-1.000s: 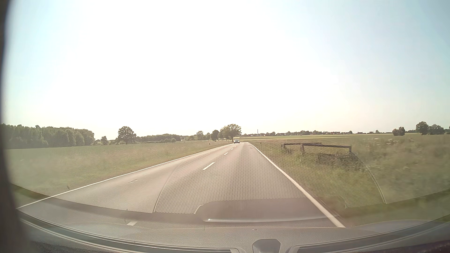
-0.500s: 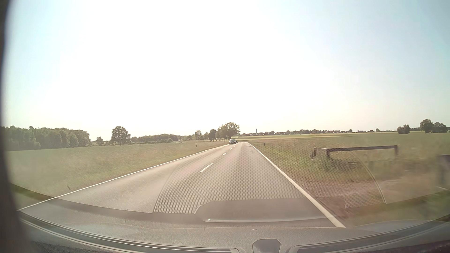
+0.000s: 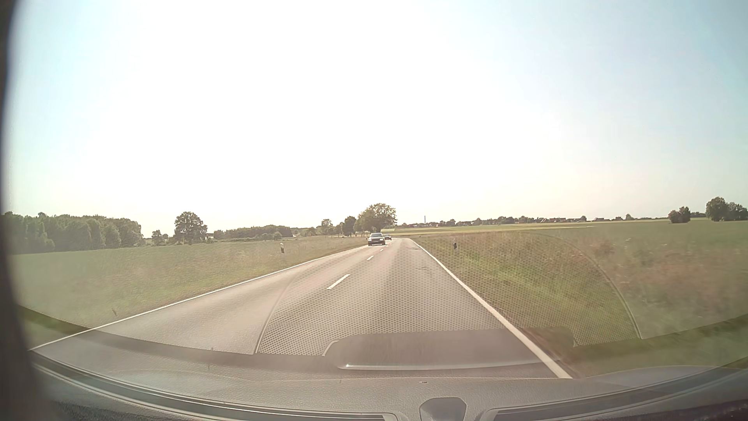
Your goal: Follow the waypoints while adhering to traffic rules and regulations
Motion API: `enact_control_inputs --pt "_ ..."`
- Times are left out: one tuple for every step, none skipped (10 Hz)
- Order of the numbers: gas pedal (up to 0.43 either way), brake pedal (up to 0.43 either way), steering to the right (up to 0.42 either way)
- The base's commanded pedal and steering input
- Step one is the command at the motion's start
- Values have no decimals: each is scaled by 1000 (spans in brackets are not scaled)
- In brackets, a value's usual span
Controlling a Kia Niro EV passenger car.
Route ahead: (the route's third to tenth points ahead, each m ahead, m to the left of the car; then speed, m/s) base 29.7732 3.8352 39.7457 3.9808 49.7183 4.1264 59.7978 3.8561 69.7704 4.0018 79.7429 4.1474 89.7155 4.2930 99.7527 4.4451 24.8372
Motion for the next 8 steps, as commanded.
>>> enact_control_inputs --pt "177 6 1" --pt "177 6 -1" --pt "177 6 -2" --pt "177 6 -2" --pt "169 6 -1" --pt "169 6 2" --pt "169 6 5" --pt "169 6 5"
